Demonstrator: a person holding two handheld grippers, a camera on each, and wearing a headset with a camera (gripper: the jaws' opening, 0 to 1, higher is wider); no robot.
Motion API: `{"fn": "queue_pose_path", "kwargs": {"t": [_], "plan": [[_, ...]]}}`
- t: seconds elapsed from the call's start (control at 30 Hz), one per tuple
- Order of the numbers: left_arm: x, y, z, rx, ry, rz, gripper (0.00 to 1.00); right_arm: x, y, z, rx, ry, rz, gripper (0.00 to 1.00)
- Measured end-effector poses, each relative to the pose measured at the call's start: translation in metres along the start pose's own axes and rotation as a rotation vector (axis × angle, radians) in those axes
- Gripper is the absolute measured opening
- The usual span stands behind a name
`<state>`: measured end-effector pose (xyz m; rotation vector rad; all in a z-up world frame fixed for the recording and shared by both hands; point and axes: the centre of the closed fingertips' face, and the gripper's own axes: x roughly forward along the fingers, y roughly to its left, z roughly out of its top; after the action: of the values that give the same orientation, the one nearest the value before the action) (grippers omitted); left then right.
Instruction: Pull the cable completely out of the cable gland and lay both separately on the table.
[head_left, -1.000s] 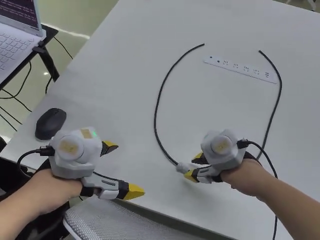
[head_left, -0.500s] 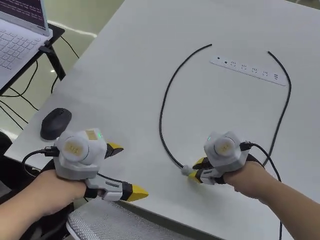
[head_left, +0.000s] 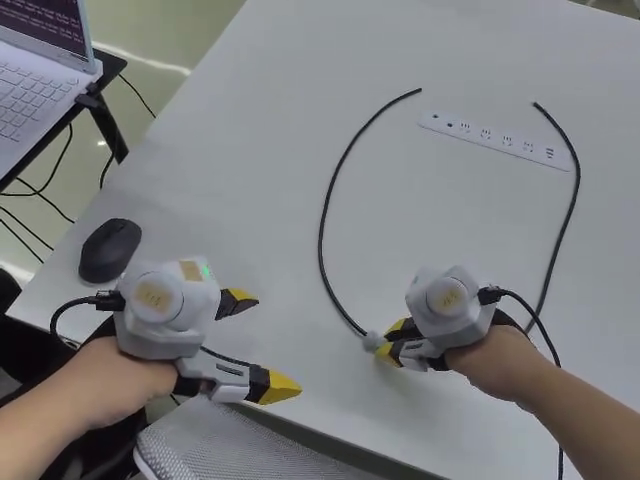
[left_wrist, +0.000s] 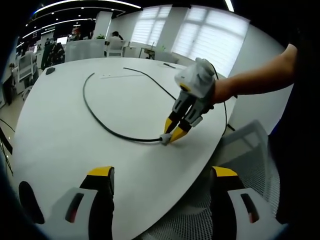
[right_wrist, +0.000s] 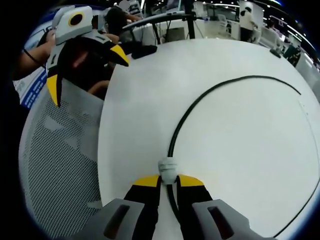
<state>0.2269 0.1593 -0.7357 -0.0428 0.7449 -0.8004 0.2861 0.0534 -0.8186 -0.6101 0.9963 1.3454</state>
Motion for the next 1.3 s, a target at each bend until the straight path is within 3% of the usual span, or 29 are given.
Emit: {"fn": "queue_pose_path", "kwargs": {"t": [0.13, 0.23, 0.3, 0.5, 0.63, 0.77, 1.0, 1.3], "plan": [[0.002, -0.006, 0.007, 0.011, -0.030, -0.028, 0.75, -0.012, 0.005, 0.004, -0.009, -0.014, 0.001, 0.07], [0.004, -0.007, 0.007, 0.001, -0.006, -0.035, 0.77, -0.022, 0.009, 0.007, -0.003, -0.024, -0.003, 0.07], [0.005, -0.010, 0.011, 0.037, -0.005, -0.042, 0.76, -0.030, 0.011, 0.009, 0.000, -0.038, -0.009, 0.07], [0.008, -0.017, 0.022, 0.051, -0.006, -0.059, 0.75, -0.047, 0.022, 0.014, -0.013, -0.057, -0.010, 0.07], [0.009, -0.029, 0.040, 0.030, -0.045, -0.095, 0.73, -0.060, 0.030, 0.018, -0.021, -0.071, -0.009, 0.07], [0.014, -0.035, 0.049, 0.070, -0.040, -0.103, 0.71, -0.075, 0.040, 0.026, -0.027, -0.093, -0.001, 0.07], [0.022, -0.047, 0.066, 0.097, -0.069, -0.136, 0.69, -0.094, 0.051, 0.032, -0.040, -0.120, 0.015, 0.07], [0.032, -0.058, 0.080, 0.150, -0.078, -0.166, 0.66, -0.119, 0.062, 0.049, -0.077, -0.148, 0.043, 0.07]]}}
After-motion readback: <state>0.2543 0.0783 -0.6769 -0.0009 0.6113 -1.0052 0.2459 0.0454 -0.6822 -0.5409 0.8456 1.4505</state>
